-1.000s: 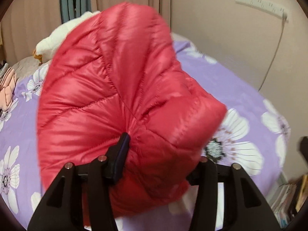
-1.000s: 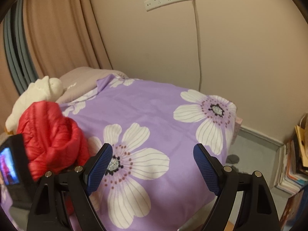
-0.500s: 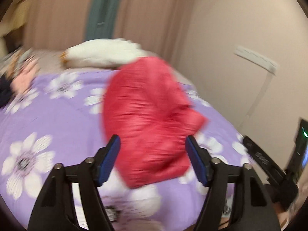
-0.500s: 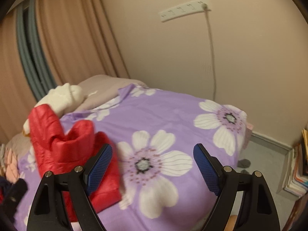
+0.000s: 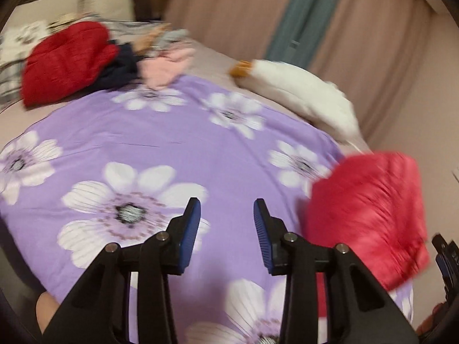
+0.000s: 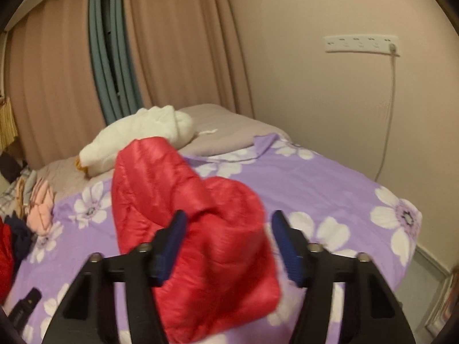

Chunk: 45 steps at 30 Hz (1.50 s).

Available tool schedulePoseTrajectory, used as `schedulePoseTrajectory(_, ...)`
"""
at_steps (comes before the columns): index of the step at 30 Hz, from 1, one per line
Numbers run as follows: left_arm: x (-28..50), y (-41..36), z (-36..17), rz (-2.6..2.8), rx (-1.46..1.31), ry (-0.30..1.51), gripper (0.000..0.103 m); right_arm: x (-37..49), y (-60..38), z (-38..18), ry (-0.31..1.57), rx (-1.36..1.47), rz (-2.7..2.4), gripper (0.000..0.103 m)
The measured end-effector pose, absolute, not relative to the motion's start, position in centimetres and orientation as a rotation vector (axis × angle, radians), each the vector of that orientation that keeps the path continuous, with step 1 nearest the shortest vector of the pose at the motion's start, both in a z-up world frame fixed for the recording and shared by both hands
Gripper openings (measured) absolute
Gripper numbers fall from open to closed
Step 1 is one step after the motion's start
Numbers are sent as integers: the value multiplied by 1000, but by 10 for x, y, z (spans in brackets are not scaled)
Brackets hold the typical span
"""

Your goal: Fold large clothes

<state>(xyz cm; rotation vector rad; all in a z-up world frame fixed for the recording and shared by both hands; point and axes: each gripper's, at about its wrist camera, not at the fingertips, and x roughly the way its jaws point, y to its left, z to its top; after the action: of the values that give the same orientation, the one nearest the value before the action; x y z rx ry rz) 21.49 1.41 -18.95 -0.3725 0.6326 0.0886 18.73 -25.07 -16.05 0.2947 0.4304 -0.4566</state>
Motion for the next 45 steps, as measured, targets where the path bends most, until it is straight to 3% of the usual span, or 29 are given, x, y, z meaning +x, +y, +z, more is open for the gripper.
schedulePoseTrajectory(8, 256, 54, -205, 157, -461, 670, 36, 290, -227, -150, 461, 256, -329, 43)
schedulePoseTrajectory(15, 292, 63, -222, 245, -442, 694, 37, 358, -261, -198, 615, 167, -491, 43)
schedulePoseTrajectory(21, 319, 56, -237, 263, -456, 720, 37, 345, -300, -245, 675, 310, -511, 43)
schedulePoseTrajectory(27, 339, 39, -246, 252, -453, 749, 37, 325, -287, -277, 613, 221, -558, 43)
schedulePoseTrajectory(33, 345, 20, -254, 254, -387, 758, 37, 338, -320, -297, 632, 377, -460, 43)
schedulePoseTrajectory(45, 341, -1, -253, 220, -350, 791, 37, 340, -325, -314, 581, 423, -455, 43)
